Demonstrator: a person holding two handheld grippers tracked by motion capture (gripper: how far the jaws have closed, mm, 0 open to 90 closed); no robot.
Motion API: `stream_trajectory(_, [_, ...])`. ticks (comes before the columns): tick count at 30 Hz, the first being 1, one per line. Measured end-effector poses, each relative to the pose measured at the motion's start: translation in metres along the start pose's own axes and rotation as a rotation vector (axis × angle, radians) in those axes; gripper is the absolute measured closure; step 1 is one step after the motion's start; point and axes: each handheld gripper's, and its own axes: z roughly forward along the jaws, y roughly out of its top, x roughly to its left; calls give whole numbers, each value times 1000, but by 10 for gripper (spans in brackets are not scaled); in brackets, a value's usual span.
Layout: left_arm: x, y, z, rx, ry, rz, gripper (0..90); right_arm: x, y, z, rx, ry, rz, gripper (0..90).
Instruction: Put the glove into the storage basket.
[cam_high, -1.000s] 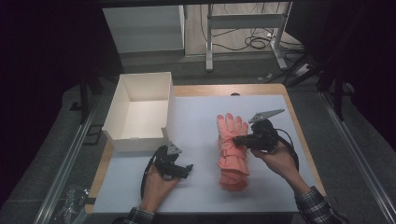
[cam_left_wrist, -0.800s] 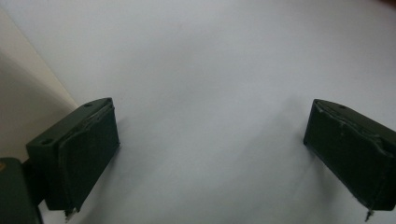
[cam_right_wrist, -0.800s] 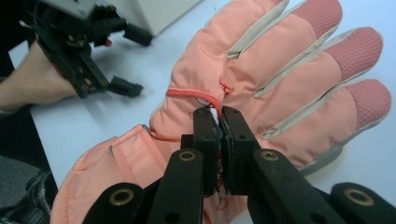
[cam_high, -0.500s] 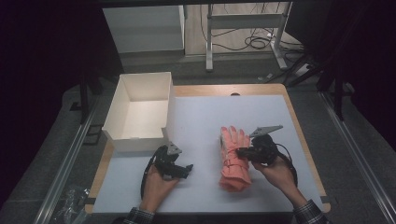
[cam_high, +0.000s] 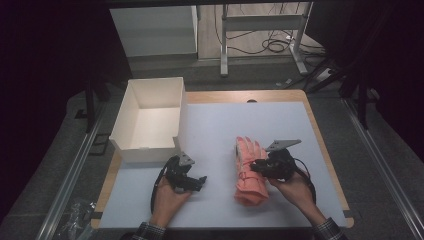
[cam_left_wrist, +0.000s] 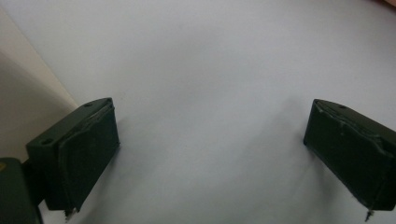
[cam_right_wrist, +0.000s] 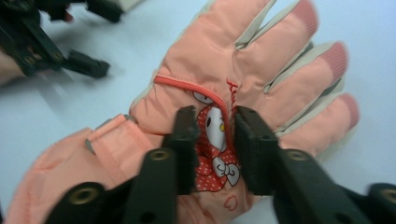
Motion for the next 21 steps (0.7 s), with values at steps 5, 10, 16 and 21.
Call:
stream_trajectory(5, [0,0,0,0,0,0,32,-3,4,-15,-19,4,-17,531])
stream_trajectory(10, [0,0,0,1,0,0,32,-10,0,-30,-46,-23,-18,522])
stream_trajectory(16, [0,0,0,1,0,1,33,-20,-18,-36,-59,-46,-32,523])
stream_trajectory(21, [0,0,0,3,0,3,32,-25,-40,-33,-58,-56,-24,603])
